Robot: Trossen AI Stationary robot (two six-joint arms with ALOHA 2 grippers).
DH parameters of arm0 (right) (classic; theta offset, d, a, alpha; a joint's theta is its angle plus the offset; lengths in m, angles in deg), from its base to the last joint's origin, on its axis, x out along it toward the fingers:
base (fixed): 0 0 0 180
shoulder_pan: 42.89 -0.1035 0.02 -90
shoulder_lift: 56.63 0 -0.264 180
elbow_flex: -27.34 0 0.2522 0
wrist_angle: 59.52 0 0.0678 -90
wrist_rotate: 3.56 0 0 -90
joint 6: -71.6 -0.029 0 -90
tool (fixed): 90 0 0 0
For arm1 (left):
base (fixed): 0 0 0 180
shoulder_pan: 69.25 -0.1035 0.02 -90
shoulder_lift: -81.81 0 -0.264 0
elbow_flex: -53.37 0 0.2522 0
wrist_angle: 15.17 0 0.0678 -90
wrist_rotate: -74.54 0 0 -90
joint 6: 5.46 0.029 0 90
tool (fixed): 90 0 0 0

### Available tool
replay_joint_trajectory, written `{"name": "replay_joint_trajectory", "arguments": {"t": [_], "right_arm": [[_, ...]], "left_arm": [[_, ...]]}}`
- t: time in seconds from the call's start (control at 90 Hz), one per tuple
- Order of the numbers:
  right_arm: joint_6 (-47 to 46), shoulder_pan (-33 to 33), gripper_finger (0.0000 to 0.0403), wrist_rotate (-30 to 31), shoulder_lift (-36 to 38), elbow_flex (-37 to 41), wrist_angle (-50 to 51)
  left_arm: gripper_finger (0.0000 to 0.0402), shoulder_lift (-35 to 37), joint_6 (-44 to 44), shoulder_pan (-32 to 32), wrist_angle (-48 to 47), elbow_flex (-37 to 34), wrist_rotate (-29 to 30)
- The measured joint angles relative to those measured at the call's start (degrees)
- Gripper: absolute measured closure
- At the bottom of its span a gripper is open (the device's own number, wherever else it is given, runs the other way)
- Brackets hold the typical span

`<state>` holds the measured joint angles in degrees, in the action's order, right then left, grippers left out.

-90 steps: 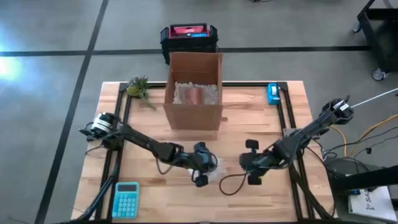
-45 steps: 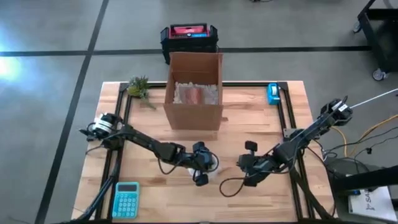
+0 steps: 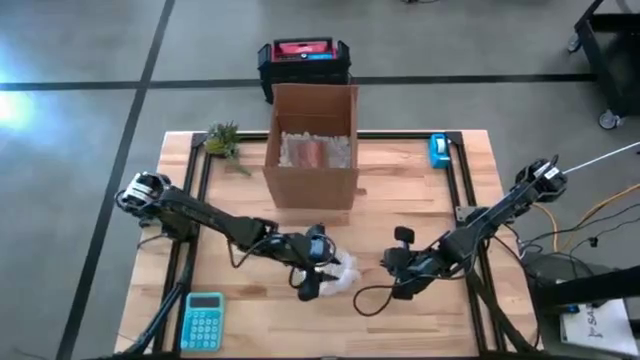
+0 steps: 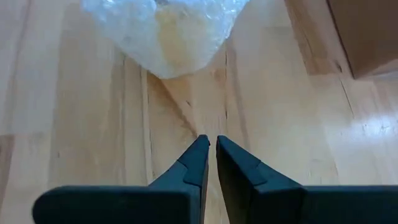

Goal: Wrap mug
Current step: Put the wrapped yellow mug into the cardboard box

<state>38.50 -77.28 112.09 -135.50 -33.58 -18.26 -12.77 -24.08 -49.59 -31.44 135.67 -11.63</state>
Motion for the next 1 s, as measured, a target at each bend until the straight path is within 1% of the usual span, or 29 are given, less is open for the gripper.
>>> {"name": "replay_joint_trajectory", "arguments": {"t": [0.1,0.211,0.311,0.489,0.567,0.656,0.8,0.9,1.0], "right_arm": [[0.0,0.0,0.0384,0.1,-0.1,0.6,-0.8],[0.0,0.0,0.0384,0.1,-0.1,1.4,-2.7],[0.0,0.0,0.0384,0.1,-0.1,1.5,-2.9],[0.0,0.0,0.0384,0.1,-0.1,1.6,-3.0],[0.0,0.0,0.0384,0.0,-0.1,1.6,-2.9],[0.1,0.0,0.0384,0.0,-0.1,1.6,-2.9],[0.1,-0.2,0.0384,0.0,-0.1,1.6,-2.9],[0.1,-0.2,0.0384,0.0,-0.1,1.6,-3.0],[0.1,-0.2,0.0384,-0.1,-0.1,1.6,-3.2]], "left_arm": [[0.0201,-1.4,-0.5,1.5,-0.1,0.2,2.0],[0.0211,-5.3,-1.1,2.1,-5.6,3.9,3.3],[0.0222,-9.7,-1.2,2.0,-14.2,11.4,3.4],[0.0241,-20.3,-0.8,2.0,-37.9,27.5,3.3],[0.0248,-24.6,-0.6,2.0,-44.3,33.3,3.8],[0.0255,-29.2,0.7,1.9,-46.1,37.7,4.2],[0.0265,-34.6,1.7,1.6,-46.9,42.3,3.7],[0.0278,-36.4,2.2,1.3,-47.0,44.2,3.9],[0.0305,-36.7,2.1,1.3,-48.5,45.8,7.4]]}}
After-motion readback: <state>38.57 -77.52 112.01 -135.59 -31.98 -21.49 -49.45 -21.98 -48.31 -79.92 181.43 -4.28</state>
